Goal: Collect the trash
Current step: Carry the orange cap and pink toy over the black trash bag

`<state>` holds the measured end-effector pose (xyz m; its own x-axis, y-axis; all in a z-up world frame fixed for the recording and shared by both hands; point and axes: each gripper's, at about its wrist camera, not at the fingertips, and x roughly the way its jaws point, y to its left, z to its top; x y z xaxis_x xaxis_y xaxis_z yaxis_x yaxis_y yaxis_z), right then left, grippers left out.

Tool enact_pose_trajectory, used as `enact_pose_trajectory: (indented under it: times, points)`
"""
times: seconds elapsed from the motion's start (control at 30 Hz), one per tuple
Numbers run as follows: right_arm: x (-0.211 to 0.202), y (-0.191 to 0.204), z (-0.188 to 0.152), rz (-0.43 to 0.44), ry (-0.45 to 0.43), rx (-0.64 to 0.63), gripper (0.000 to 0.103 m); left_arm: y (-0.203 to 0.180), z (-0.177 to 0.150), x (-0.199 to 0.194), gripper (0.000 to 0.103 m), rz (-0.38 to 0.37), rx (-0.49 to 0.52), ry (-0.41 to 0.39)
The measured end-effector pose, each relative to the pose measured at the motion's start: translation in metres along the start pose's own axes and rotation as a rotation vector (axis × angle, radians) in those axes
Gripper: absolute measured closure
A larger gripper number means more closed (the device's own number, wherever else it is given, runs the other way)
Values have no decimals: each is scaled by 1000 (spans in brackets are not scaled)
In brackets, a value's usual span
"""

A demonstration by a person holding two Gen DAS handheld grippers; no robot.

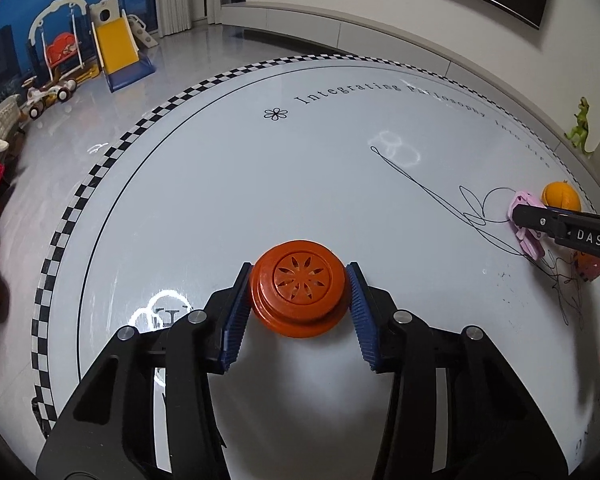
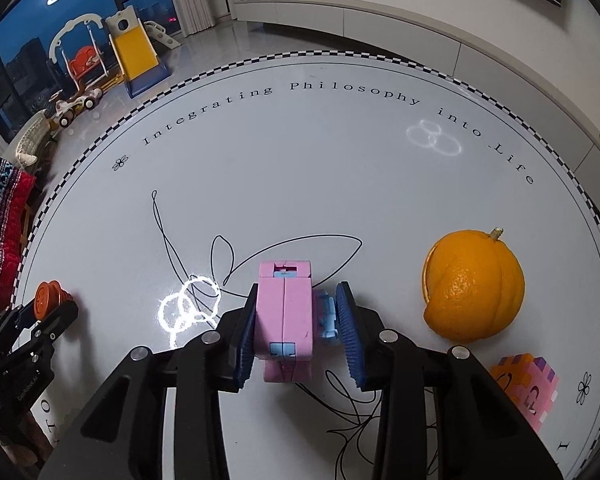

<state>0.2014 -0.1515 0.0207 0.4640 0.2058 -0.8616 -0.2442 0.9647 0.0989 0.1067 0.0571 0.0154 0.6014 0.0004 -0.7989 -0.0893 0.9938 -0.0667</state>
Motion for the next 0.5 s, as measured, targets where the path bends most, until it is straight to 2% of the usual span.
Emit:
enact_pose_trajectory:
  times: [0.2, 0.5]
  points:
    - [-13, 2, -8, 21, 7, 20, 65, -1, -10, -13, 57, -21, 9, 2]
    - [-57, 23, -32, 47, -27, 3, 65, 0, -25, -45, 57, -47, 23, -21]
